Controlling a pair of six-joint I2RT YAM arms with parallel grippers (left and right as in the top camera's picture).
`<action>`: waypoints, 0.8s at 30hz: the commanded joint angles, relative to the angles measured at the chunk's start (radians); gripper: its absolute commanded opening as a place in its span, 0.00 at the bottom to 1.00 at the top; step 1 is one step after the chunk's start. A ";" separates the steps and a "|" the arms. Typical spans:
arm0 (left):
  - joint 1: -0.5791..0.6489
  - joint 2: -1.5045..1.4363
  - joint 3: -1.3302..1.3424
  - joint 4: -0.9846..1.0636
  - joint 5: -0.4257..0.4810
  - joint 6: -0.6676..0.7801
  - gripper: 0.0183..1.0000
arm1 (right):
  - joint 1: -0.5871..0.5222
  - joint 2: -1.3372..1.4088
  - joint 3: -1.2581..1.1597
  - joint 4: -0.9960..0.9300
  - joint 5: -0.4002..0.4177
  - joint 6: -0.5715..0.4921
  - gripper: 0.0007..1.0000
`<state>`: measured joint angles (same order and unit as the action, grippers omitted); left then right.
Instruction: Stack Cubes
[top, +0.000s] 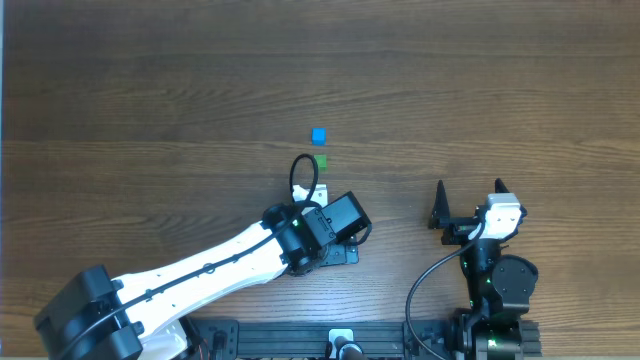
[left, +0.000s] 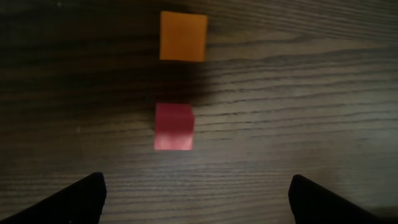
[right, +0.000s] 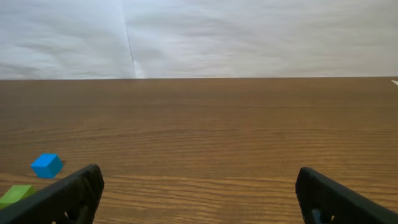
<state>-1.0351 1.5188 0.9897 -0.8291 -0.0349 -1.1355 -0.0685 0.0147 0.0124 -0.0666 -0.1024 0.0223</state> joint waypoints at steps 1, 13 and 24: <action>-0.003 0.012 -0.041 0.008 -0.010 -0.056 0.94 | 0.005 -0.009 -0.007 -0.001 0.006 -0.002 0.99; -0.003 0.067 -0.101 0.091 -0.017 -0.065 0.92 | 0.005 -0.009 -0.007 -0.001 0.006 -0.002 0.99; -0.008 0.118 -0.101 0.123 -0.021 -0.020 0.89 | 0.005 -0.009 -0.007 -0.001 0.006 -0.002 0.99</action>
<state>-1.0370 1.6218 0.8993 -0.7094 -0.0349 -1.1797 -0.0685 0.0147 0.0124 -0.0666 -0.1024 0.0219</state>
